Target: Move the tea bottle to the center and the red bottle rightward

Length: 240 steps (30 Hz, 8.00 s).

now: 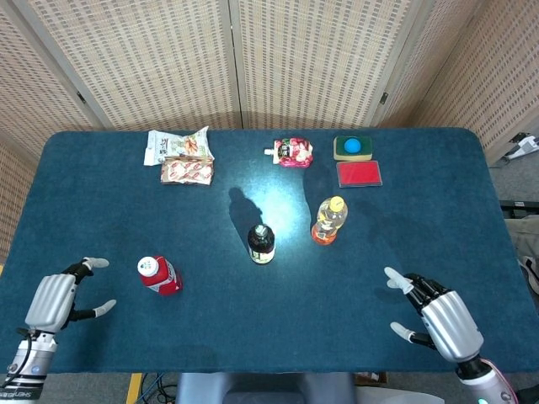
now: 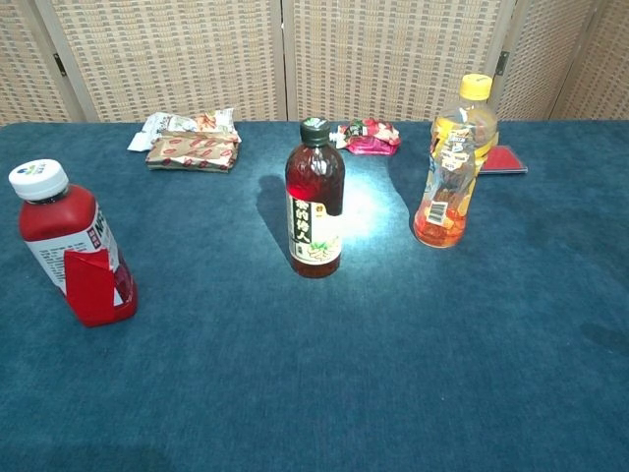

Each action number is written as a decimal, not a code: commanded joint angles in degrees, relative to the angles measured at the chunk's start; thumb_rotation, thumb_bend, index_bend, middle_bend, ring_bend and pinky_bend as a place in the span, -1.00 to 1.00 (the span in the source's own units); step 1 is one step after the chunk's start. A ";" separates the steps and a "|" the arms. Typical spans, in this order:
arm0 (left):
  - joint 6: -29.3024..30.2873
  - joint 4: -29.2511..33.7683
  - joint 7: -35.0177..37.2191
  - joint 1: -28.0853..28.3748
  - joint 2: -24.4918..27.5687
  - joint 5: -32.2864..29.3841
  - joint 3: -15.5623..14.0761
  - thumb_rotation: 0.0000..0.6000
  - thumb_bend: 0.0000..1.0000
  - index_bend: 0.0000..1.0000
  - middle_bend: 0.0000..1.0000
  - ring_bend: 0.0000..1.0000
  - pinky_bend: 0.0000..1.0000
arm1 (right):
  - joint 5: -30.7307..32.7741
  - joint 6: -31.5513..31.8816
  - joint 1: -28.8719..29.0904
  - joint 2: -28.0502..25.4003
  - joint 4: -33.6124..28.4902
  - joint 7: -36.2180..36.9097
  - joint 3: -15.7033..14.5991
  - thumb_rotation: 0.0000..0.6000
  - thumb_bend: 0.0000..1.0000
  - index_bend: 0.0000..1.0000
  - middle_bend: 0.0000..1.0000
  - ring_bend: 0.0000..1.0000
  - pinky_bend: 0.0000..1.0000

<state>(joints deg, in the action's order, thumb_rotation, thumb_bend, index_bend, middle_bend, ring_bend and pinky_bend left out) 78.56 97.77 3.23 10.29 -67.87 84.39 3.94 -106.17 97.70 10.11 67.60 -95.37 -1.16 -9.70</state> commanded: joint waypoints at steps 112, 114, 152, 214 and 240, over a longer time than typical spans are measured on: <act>-14.29 1.44 -9.78 18.68 -15.62 -17.67 7.10 1.00 -0.89 0.10 -0.06 0.09 0.41 | -4.86 2.12 -6.91 -2.57 3.16 9.62 4.82 1.00 -0.93 -0.73 -0.24 -0.40 0.03; -14.19 1.19 -10.20 18.76 -15.75 -17.66 6.94 1.00 -0.89 0.10 -0.06 0.09 0.41 | -4.92 2.14 -6.92 -2.56 3.16 9.60 4.83 1.00 -0.93 -0.73 -0.24 -0.40 0.03; -14.92 3.58 -14.65 19.98 -13.54 -19.85 5.79 1.00 -0.89 0.08 -0.06 0.08 0.41 | -4.82 1.57 -6.90 -2.44 3.19 9.55 5.02 1.00 -0.93 -0.73 -0.24 -0.40 0.03; 6.10 4.45 -6.78 4.03 0.83 -0.33 -4.20 1.00 -0.89 -0.74 -0.82 -0.47 0.12 | 9.77 -8.60 -6.77 -6.56 -2.56 -0.52 7.90 1.00 -0.93 -0.57 -0.24 -0.40 0.03; 8.45 4.19 -6.36 -3.04 7.33 5.77 -8.30 1.00 -0.89 -0.63 -0.78 -0.47 0.12 | 15.76 -12.44 -6.31 -7.59 -2.64 -2.30 10.03 1.00 -0.92 -0.52 -0.23 -0.40 0.03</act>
<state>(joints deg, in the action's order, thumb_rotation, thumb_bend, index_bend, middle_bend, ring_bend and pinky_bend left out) 87.08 101.94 -3.08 7.30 -60.53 90.22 -4.42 -90.49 85.31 3.81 60.08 -98.05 -3.56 0.30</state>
